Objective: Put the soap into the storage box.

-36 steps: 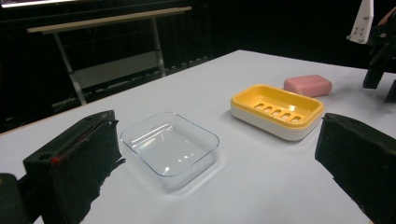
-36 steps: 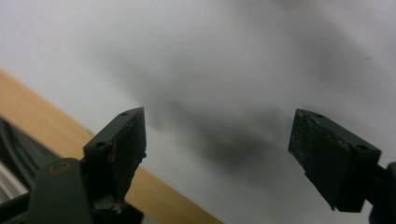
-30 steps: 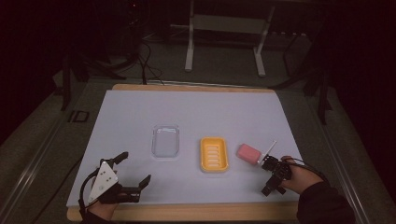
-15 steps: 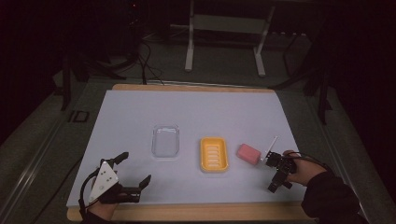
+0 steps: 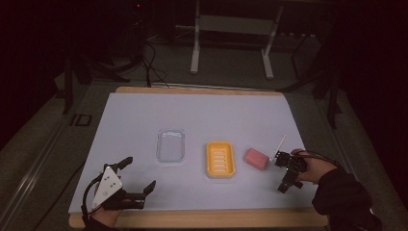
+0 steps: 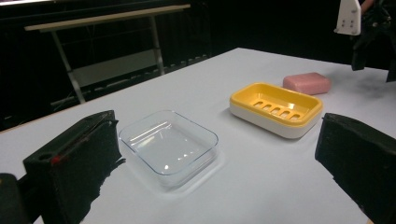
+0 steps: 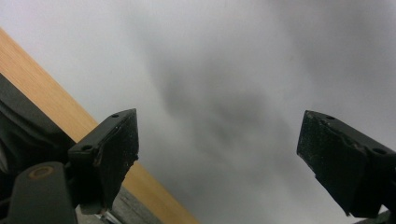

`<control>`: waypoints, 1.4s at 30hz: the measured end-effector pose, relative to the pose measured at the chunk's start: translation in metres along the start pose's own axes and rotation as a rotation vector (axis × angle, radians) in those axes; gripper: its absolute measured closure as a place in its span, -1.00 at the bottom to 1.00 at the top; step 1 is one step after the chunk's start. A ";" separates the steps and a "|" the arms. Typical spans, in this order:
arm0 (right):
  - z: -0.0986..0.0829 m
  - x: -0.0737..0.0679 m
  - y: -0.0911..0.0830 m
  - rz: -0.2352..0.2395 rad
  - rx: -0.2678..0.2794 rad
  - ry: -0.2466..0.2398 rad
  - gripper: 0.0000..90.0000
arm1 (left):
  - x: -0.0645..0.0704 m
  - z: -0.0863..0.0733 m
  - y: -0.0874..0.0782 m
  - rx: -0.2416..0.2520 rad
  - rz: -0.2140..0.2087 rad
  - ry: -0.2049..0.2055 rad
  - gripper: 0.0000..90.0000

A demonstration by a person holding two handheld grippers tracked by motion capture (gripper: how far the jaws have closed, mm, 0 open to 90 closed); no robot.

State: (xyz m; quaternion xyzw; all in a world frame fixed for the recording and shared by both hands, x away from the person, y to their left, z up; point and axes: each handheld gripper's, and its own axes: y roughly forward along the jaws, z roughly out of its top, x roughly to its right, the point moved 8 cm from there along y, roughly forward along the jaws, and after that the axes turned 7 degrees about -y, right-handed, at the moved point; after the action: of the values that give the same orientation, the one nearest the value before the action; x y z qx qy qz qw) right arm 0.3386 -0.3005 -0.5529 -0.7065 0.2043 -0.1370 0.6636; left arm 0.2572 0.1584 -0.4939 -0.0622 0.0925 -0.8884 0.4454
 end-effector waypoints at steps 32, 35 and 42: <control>0.080 0.029 0.006 -0.069 0.161 -0.110 -0.61 | 0.004 -0.001 0.000 -0.007 -0.013 0.026 -0.99; 0.088 0.032 0.006 -0.067 0.190 -0.095 -0.54 | 0.005 -0.001 0.001 -0.006 -0.017 0.034 -0.99; 0.099 0.038 0.008 0.004 0.209 -0.032 -0.41 | 0.005 0.000 0.000 0.001 -0.017 0.029 -0.99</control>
State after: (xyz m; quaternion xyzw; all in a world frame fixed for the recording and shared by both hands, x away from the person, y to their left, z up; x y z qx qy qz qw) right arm 0.4166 -0.2316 -0.5718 -0.6351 0.1798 -0.1448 0.7372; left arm 0.2542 0.1547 -0.4934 -0.0498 0.0981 -0.8930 0.4365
